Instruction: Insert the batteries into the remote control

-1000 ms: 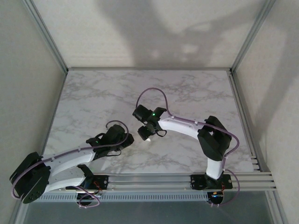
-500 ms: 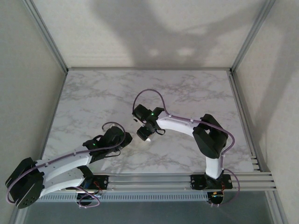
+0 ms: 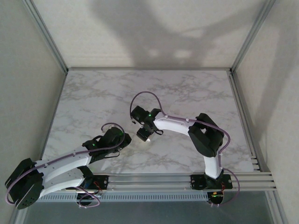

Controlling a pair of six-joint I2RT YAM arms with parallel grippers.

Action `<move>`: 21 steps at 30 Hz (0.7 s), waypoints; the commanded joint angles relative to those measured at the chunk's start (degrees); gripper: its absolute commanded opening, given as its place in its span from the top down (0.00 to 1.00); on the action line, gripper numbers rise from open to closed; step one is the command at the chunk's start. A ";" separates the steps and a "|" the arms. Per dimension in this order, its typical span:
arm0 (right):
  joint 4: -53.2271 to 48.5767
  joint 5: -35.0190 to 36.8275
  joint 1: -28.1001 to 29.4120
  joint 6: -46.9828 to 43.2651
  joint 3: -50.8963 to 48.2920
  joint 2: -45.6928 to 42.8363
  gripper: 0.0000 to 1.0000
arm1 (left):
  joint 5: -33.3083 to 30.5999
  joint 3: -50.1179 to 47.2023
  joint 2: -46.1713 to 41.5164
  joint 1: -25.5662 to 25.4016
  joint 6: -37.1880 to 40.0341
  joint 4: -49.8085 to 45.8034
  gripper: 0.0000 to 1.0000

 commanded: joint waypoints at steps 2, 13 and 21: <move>-0.14 2.33 0.85 -0.99 1.08 1.81 0.24 | -0.76 0.85 0.62 -0.36 -0.23 -1.65 0.59; 0.05 0.07 0.85 0.66 -0.44 -1.16 0.23 | -0.73 0.47 0.71 -0.35 -0.40 -1.28 0.59; 0.74 -1.86 0.86 1.16 -2.24 -4.24 0.21 | -0.54 0.08 0.88 -0.35 -0.67 -0.50 0.59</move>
